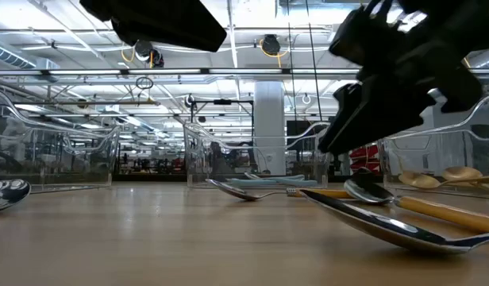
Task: Sort silverware by color (type)
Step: Put the yellow spoon into the left transparent bin
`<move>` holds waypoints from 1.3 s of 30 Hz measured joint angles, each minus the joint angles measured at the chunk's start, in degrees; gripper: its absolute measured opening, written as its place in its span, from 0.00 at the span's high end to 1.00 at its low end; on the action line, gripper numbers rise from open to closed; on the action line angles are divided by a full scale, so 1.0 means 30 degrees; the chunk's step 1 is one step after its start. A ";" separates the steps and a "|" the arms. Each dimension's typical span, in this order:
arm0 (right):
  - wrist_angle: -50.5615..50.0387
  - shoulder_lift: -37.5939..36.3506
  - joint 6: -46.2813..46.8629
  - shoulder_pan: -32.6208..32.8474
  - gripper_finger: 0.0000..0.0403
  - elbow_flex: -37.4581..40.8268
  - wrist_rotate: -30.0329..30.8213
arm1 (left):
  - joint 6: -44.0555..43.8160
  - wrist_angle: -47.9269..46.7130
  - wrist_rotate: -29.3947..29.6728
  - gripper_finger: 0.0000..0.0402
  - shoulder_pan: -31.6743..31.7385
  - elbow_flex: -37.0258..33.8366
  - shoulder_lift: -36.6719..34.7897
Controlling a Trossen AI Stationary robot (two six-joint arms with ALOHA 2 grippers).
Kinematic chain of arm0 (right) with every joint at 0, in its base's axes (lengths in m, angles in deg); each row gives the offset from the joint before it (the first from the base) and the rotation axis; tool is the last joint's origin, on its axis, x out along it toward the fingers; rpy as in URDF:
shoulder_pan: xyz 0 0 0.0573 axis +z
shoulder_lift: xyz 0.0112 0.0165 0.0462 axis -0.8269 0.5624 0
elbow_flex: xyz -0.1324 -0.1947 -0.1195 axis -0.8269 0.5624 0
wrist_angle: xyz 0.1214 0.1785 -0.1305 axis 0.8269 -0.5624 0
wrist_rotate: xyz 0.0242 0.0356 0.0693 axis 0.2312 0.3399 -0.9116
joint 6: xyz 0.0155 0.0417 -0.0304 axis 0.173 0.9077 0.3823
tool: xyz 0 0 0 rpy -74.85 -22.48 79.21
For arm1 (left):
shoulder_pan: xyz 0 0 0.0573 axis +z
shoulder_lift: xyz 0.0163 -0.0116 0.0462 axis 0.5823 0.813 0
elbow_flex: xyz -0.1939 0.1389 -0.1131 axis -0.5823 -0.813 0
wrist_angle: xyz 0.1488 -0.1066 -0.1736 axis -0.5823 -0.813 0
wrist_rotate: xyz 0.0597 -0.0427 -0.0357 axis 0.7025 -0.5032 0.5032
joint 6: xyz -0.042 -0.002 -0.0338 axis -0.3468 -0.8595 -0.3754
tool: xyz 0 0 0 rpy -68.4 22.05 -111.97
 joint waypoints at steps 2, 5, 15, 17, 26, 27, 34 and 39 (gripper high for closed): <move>-0.0051 0.0690 -0.0349 -0.0343 0.57 -0.0388 -0.0149 | -0.0293 -0.0437 0.0049 0.77 0.0000 0.0288 -0.0006; -0.0114 0.1722 -0.0988 -0.0696 0.55 -0.1192 -0.0538 | -0.0332 -0.0649 0.0417 0.77 0.0000 0.0277 0.0000; -0.0432 0.3819 -0.1202 -0.1845 0.58 -0.2359 -0.1630 | -0.1185 -0.1456 0.0604 0.77 0.0022 0.0263 0.0000; -0.0693 0.4115 -0.0733 -0.2124 0.60 -0.2344 -0.2429 | -0.1195 -0.1409 0.0611 0.77 0.0029 0.0263 0.0000; -0.0417 0.4728 -0.0712 -0.2291 0.86 -0.2401 -0.3101 | -0.1189 -0.1377 0.0689 0.77 0.0058 0.0255 -0.0007; -0.0389 0.4719 -0.0721 -0.2291 0.89 -0.2396 -0.3101 | -0.1189 -0.1341 0.0699 0.77 0.0058 0.0255 -0.0007; 0.0133 0.4177 -0.0951 -0.2287 0.90 -0.2307 -0.3061 | -0.2000 -0.1314 0.0844 0.77 0.0442 0.0255 -0.0007; 0.0412 0.2808 -0.0624 -0.2269 0.90 -0.2301 -0.2974 | -0.2494 -0.1287 0.1907 0.77 0.0685 0.0248 -0.0007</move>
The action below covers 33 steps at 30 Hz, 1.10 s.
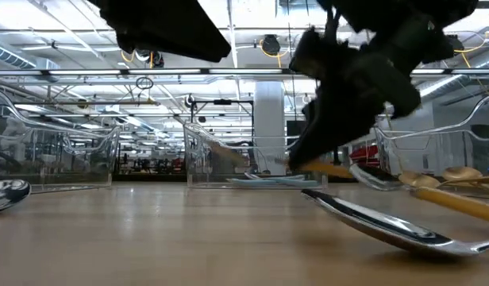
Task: Sort silverware by color (type)
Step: Put the yellow spoon into the left transparent bin
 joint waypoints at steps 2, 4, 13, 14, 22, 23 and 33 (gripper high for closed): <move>-0.0172 -0.0637 0.0345 0.0039 0.90 0.0000 0.0492 | 0.0051 0.0304 0.1663 0.77 -0.0187 0.0000 0.0000; -0.0483 -0.1424 0.0442 0.0131 0.90 0.0000 0.1288 | 0.0460 0.0763 0.3060 0.77 -0.0518 0.0000 0.0000; -0.0351 -0.5342 -0.0101 0.1366 0.90 -0.0004 0.5978 | 0.2678 0.3681 0.5640 0.77 -0.1237 0.0000 -0.0007; 0.0034 -0.5639 -0.0292 0.1610 0.90 -0.0007 0.6514 | 0.2861 0.4057 0.5636 0.77 -0.1190 0.0000 -0.0007; 0.6191 -0.5753 -0.3367 0.3613 0.90 -0.0007 0.8007 | 0.3879 0.6127 0.4847 0.77 -0.0969 0.0000 -0.0022; 0.7015 -0.5627 -0.3797 0.3868 0.90 -0.0015 0.8011 | 0.3857 0.6202 0.4612 0.77 -0.0969 0.0000 -0.0022; 1.1333 -0.4373 -0.5848 0.5165 0.90 -0.0022 0.7945 | 0.5932 0.8838 0.1323 0.72 -0.0969 0.0000 -0.0022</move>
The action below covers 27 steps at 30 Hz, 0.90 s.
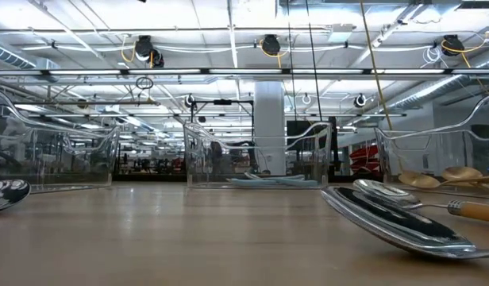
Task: Sort silverware by color (type)
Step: Put the yellow spoon into the left transparent bin
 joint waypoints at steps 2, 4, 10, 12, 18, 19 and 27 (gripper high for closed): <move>0.0304 0.0178 -0.0087 0.0000 0.90 0.0000 0.0007 | 0.0470 0.0562 -0.0076 0.66 0.0005 0.0000 0.0000; 0.0553 0.0395 -0.0103 -0.0022 0.90 0.0000 0.0015 | 0.0605 0.0736 -0.0060 0.59 0.0007 0.0007 0.0000; 0.2355 0.0756 -0.1062 -0.0138 0.90 0.0000 0.0104 | -0.0637 0.0798 0.0554 0.40 0.0550 0.0007 0.0000; 0.2882 0.0756 -0.1383 -0.0300 0.90 0.0000 0.0173 | -0.0986 0.0780 0.0580 0.39 0.0800 0.0007 0.0000; 0.3184 0.0749 -0.1916 -0.0709 0.90 0.0000 0.0000 | 0.0074 0.1856 0.0545 0.38 0.1267 0.0007 0.0000; 0.3091 0.0749 -0.1925 -0.0775 0.90 0.0000 -0.0003 | 0.0416 0.2077 0.0259 0.38 0.1358 0.0007 0.0000; 0.2961 0.0749 -0.2253 -0.1046 0.90 0.0000 -0.0062 | 0.1093 0.2616 -0.2113 0.38 0.2318 0.0015 0.0002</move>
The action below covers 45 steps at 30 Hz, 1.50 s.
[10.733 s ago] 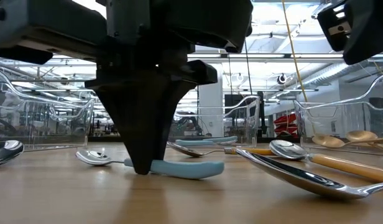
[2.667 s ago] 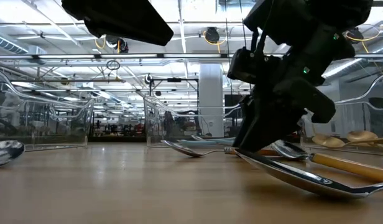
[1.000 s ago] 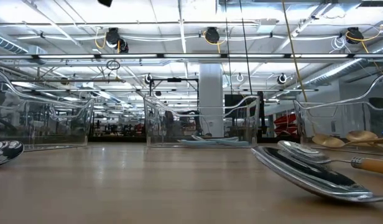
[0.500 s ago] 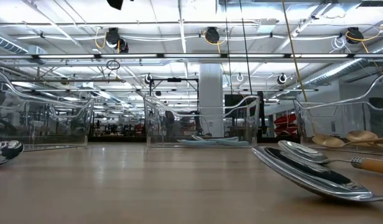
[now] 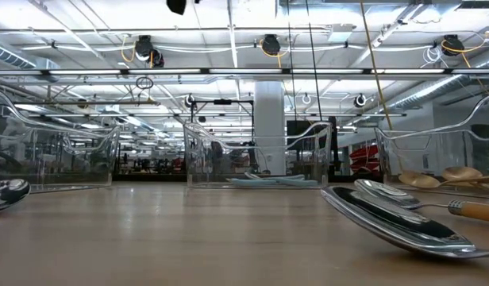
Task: Sort silverware by color (type)
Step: Put the yellow spoon into the left transparent bin
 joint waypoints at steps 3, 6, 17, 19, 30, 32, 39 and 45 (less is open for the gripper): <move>0.0007 0.0000 -0.0007 -0.0047 0.90 0.0000 0.0002 | 0.0291 0.0131 -0.0820 0.38 0.0415 0.0000 0.0005; 0.0000 0.0000 -0.0007 -0.0047 0.89 0.0000 -0.0046 | 0.0659 0.0417 -0.1550 0.38 0.0802 0.0000 0.0005; -0.0007 0.0000 -0.0007 -0.0156 0.90 0.0000 -0.1016 | 0.2110 0.1224 -0.3064 0.45 0.1434 0.0000 0.0013; -0.0021 0.0000 -0.0007 -0.0149 0.90 0.0000 -0.1016 | 0.2360 0.1198 -0.3151 0.53 0.1431 0.0000 0.0013; -0.0426 -0.0015 0.0433 -0.0142 0.88 0.0000 -0.1111 | 0.2855 0.1075 -0.3173 0.85 0.1077 0.0000 0.0020; -0.0582 -0.0015 0.0569 -0.0098 0.86 -0.0010 -0.1119 | 0.2785 0.0927 -0.3173 0.85 0.0980 0.0000 0.0027; -0.3109 -0.0342 0.3207 0.0341 0.76 -0.0022 -0.0954 | 0.1274 -0.0625 -0.3235 0.85 0.0586 0.0000 0.0027; -0.7450 -0.1124 0.6565 0.0653 0.67 -0.0015 -0.1525 | -0.0642 -0.3900 -0.4598 0.85 0.0444 0.0000 0.0027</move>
